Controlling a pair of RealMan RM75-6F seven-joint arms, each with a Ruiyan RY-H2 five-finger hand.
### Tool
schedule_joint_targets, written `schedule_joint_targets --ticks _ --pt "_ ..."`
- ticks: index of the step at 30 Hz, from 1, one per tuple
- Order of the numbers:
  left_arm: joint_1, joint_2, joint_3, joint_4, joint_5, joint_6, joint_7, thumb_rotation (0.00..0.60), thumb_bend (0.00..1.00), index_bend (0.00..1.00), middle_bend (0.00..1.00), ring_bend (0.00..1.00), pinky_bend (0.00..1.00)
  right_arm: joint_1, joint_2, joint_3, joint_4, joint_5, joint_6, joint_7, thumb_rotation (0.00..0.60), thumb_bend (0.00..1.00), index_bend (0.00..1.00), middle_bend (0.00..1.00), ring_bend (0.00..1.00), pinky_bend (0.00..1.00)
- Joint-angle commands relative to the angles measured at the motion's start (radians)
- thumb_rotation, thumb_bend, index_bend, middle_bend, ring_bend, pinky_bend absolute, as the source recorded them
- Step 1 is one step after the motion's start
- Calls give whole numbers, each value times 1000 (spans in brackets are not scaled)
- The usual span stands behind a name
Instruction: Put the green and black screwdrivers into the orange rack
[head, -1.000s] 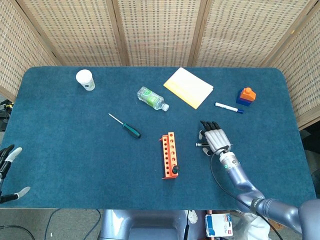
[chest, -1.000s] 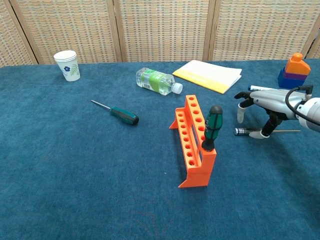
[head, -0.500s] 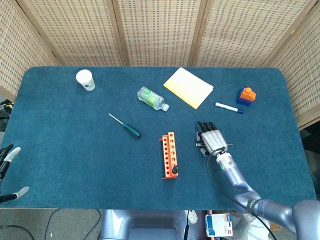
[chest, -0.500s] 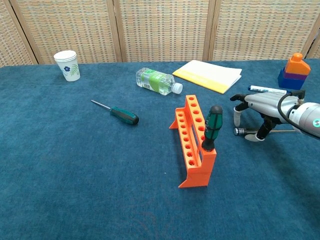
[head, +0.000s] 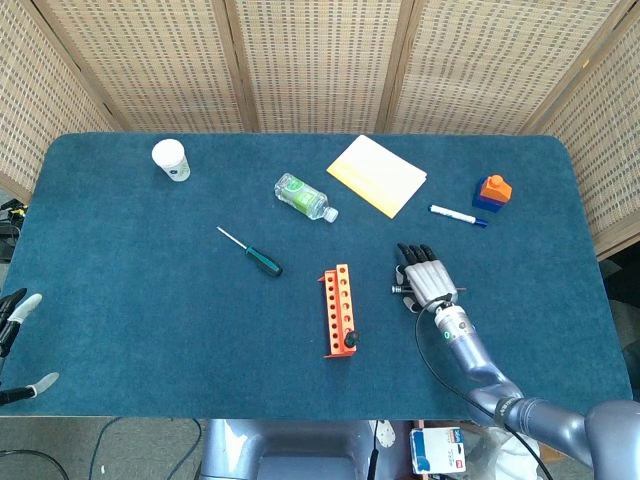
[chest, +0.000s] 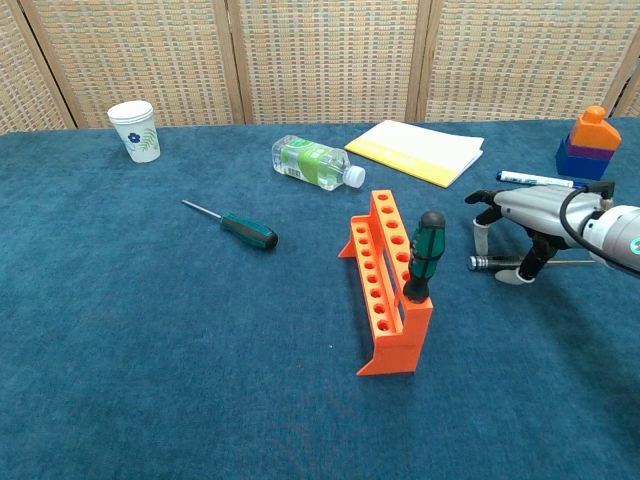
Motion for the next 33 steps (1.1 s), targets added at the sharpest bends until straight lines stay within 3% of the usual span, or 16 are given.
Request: schedule_joint_targets --ticks 1,13,23,26,33 --pt "0 -1 0 -1 0 -2 4 600 0 0 0 0 0 0 0 2 4 1 -3 1 600 277 460 0 0 0" --pt "-4 -7 0 -5 -6 -12 21 600 0 0 0 0 0 0 -22 7 55 -12 -18 30 600 279 545 0 0 0" --pt "-5 -6 0 -8 -8 -15 24 600 0 0 0 0 0 -9 -9 27 8 -35 -6 102 600 301 611 0 0 0" --pt "-5 -5 1 -7 -6 -15 20 600 0 0 0 0 0 -16 13 41 -30 -42 5 141 600 301 614 0 0 0" --pt "-5 1 3 -3 -2 -12 -1 600 0 0 0 0 0 -56 164 137 -248 -52 50 364 600 301 625 0 0 0"
